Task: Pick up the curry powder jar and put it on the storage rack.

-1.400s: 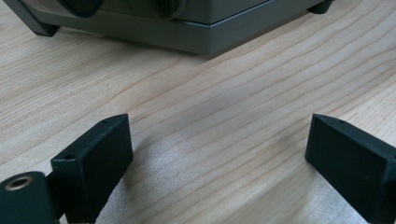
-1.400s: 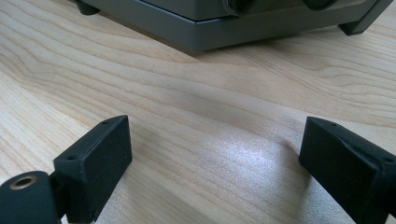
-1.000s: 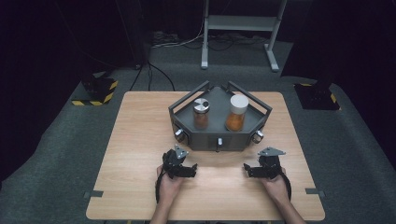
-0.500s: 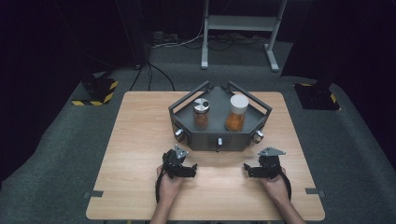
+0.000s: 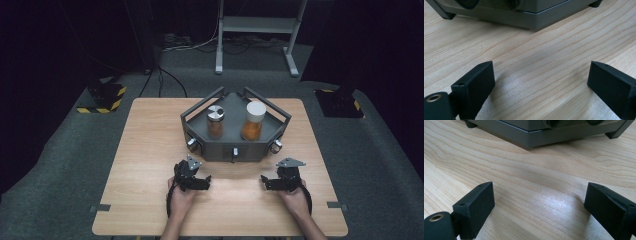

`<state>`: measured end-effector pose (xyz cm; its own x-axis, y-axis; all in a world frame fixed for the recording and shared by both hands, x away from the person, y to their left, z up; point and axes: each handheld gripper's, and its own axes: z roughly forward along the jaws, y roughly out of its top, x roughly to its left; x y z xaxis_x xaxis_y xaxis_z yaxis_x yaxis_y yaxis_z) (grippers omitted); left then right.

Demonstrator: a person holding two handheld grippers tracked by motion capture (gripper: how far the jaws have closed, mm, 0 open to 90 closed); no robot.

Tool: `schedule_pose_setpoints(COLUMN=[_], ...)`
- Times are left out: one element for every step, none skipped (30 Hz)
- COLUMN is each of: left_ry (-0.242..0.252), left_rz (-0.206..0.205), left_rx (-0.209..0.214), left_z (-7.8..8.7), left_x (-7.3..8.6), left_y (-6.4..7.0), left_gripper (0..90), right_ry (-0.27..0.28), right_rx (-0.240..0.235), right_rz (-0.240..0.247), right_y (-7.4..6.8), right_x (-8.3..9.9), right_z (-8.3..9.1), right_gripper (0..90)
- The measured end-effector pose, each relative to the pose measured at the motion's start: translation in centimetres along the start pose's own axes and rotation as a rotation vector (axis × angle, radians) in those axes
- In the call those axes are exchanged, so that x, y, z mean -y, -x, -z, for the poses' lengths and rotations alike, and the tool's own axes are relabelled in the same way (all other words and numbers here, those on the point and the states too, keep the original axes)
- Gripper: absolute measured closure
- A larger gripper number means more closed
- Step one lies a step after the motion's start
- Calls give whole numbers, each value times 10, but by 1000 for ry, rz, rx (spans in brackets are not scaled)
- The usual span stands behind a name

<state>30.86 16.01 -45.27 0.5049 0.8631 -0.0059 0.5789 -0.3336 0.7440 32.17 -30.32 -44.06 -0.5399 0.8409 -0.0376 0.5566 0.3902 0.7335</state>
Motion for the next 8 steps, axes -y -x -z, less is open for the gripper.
schedule_pose_setpoints(left_ry=[0,0,0,0,2,2,1,0], left_rz=[0,0,0,0,2,3,2,0], left_rx=[0,0,0,0,-1,-1,-1,-1], left_z=[0,0,0,0,0,0,0,0], left_x=[0,0,0,0,0,0,0,0], left_y=[0,0,0,0,0,0,0,0], left_gripper=[77,77,77,77,77,77,77,77], right_ry=[0,0,0,0,0,0,0,0], right_rx=[0,0,0,0,0,0,0,0], right_rz=[0,0,0,0,0,0,0,0], right_y=[0,0,0,0,0,0,0,0], right_x=[0,0,0,0,0,0,0,0], right_z=[0,0,0,0,0,0,0,0], right_gripper=[92,92,92,92,92,92,92,92])
